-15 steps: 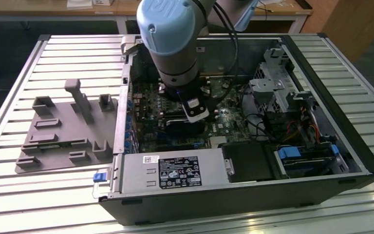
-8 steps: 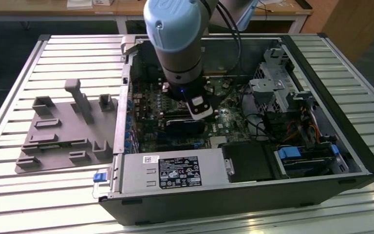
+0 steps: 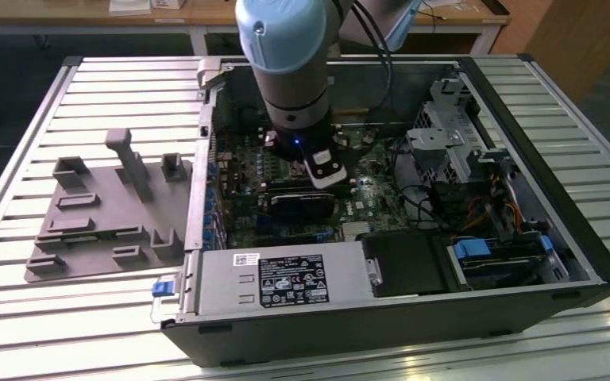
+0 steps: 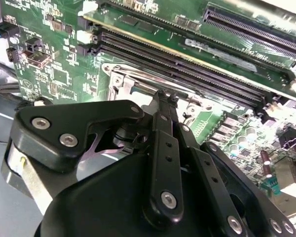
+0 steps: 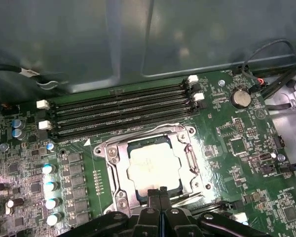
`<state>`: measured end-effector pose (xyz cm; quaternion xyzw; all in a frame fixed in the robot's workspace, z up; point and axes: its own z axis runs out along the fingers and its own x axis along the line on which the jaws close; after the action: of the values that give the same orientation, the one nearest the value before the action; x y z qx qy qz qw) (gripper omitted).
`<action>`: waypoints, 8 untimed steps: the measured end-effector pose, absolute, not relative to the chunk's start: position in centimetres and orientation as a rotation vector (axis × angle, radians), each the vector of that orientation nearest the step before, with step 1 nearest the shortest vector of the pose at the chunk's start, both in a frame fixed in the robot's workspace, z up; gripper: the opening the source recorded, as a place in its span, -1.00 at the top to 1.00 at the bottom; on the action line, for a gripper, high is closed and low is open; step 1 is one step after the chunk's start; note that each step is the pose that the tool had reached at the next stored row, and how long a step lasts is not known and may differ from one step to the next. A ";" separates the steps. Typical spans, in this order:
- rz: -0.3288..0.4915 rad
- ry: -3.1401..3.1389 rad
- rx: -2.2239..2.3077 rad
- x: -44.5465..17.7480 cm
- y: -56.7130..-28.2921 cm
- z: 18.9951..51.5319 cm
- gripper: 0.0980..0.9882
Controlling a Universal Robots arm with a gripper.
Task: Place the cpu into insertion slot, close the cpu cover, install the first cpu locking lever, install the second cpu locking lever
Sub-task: 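Install the second cpu locking lever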
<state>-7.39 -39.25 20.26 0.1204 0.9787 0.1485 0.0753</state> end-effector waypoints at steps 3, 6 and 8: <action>0.441 2.938 0.362 -7.1 -39.2 20.3 0.99; 0.431 2.940 0.362 -6.9 -38.9 20.3 0.99; 0.419 2.941 0.360 -6.9 -38.4 20.3 0.99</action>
<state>-6.89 -38.42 20.26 0.1201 0.9801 0.1396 0.0745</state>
